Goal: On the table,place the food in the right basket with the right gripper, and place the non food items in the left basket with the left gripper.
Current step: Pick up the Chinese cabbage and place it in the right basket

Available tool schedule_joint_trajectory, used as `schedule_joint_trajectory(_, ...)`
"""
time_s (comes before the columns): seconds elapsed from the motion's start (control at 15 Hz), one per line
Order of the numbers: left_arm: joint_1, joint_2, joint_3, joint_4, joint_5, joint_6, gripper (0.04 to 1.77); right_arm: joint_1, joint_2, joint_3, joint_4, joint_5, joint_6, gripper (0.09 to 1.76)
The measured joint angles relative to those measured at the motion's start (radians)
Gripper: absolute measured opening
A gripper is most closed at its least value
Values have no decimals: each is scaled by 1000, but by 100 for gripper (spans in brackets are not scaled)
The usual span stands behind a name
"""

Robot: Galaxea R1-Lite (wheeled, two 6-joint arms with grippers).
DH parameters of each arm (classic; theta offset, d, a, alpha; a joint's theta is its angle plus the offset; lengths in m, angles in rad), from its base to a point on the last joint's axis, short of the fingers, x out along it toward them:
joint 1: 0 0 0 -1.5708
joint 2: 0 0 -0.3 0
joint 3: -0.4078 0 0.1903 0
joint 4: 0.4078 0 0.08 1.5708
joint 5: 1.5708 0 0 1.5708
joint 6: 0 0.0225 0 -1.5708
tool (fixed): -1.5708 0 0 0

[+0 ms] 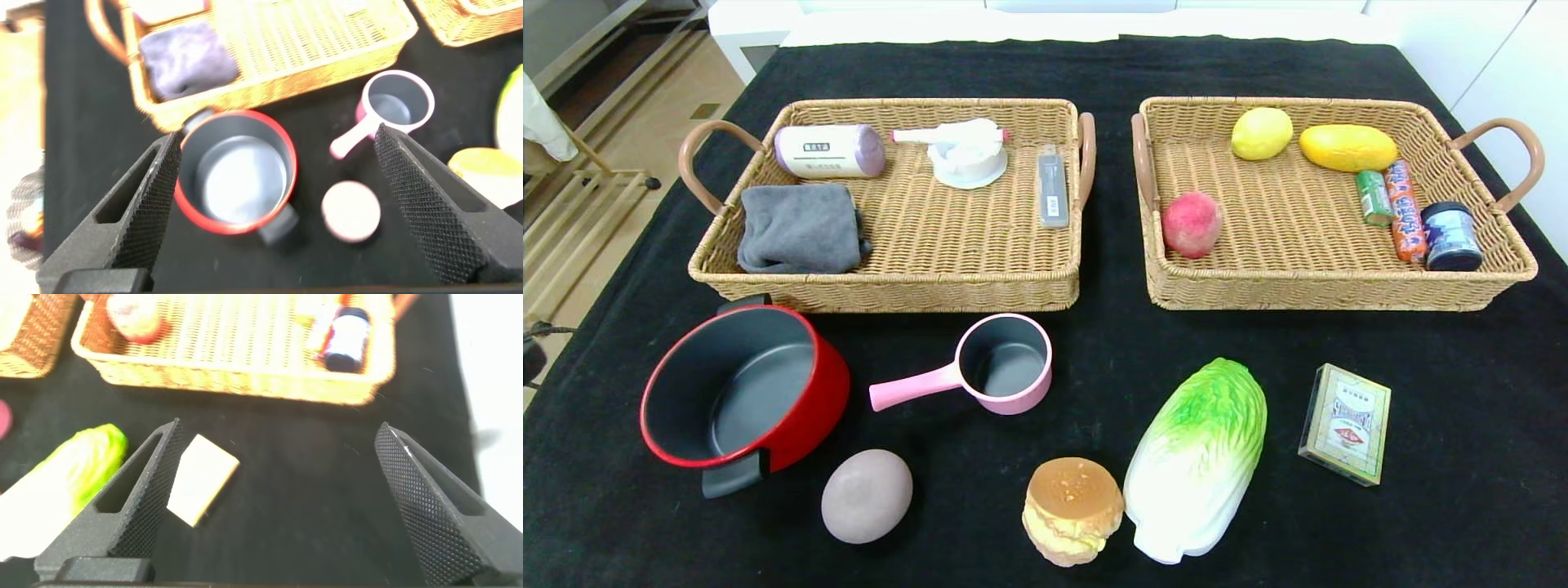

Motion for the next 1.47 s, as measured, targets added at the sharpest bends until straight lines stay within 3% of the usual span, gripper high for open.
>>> schedule_joint_trajectory(0.13, 0, 73, -37, -13, -72, 5, 172, 33, 80, -47, -5, 10, 11, 171)
schedule_joint_trajectory(0.27, -9, 140, -66, -26, -106, 9, 172, 85, 154, -84, -36, 10, 35, 171)
schedule_joint_trajectory(0.67, -173, 277, -124, -80, -110, 9, 172, 216, 318, -137, -95, -3, 44, 171)
schedule_joint_trajectory(0.93, -278, 343, -138, -127, -106, 11, 172, 339, 368, -145, -95, -116, 48, 171)
schedule_joint_trajectory(1.2, -318, 381, -138, -142, -105, 40, 172, 433, 401, -152, -94, -211, 49, 171)
schedule_joint_trajectory(1.47, -323, 388, -130, -137, -107, 58, 172, 468, 415, -154, -86, -219, 48, 171)
